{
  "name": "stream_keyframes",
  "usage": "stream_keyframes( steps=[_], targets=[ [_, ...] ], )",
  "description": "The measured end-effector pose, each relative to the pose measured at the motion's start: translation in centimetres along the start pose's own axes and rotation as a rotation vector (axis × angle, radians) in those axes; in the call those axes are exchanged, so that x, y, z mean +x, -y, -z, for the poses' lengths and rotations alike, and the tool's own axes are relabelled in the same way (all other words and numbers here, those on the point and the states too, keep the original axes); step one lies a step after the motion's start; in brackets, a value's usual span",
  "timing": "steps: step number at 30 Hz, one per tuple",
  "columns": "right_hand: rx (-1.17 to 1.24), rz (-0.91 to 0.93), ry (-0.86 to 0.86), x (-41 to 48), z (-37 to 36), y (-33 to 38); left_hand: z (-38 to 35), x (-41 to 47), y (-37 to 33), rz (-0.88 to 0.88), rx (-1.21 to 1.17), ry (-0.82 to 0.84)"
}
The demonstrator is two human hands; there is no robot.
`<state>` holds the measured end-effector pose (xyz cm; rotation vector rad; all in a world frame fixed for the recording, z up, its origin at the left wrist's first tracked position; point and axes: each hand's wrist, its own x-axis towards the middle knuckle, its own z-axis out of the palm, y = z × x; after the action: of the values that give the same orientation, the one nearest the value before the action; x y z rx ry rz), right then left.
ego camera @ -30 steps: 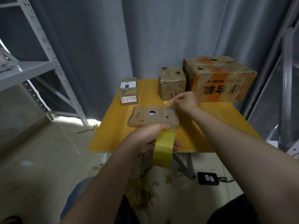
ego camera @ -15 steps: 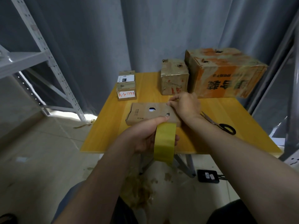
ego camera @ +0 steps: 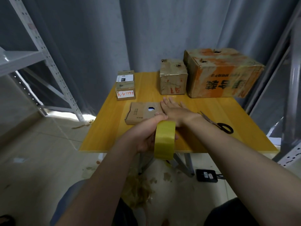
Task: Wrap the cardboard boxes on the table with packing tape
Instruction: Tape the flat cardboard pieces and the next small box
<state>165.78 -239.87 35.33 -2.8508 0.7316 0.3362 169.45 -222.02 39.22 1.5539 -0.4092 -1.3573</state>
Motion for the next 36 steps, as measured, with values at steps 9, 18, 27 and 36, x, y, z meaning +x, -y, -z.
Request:
stream_keyframes(
  steps=[9, 18, 27, 36],
  targets=[
    [0.006, 0.008, 0.023, -3.0, -0.9, 1.4, -1.1, -2.7, 2.6, 0.035, 0.035, -0.021],
    [-0.028, -0.005, -0.042, -7.2, -3.0, 2.2, -1.9, -4.7, 7.7, 0.008, 0.024, -0.049],
    [0.316, -0.062, -0.210, -8.7, -2.7, 1.4, -2.3, -4.0, 8.9, -0.063, -0.081, -0.043],
    [0.147, -0.658, -0.240, -14.3, 0.6, -5.4, -2.9, -4.3, 8.5, -0.049, 0.024, -0.137]
  ],
)
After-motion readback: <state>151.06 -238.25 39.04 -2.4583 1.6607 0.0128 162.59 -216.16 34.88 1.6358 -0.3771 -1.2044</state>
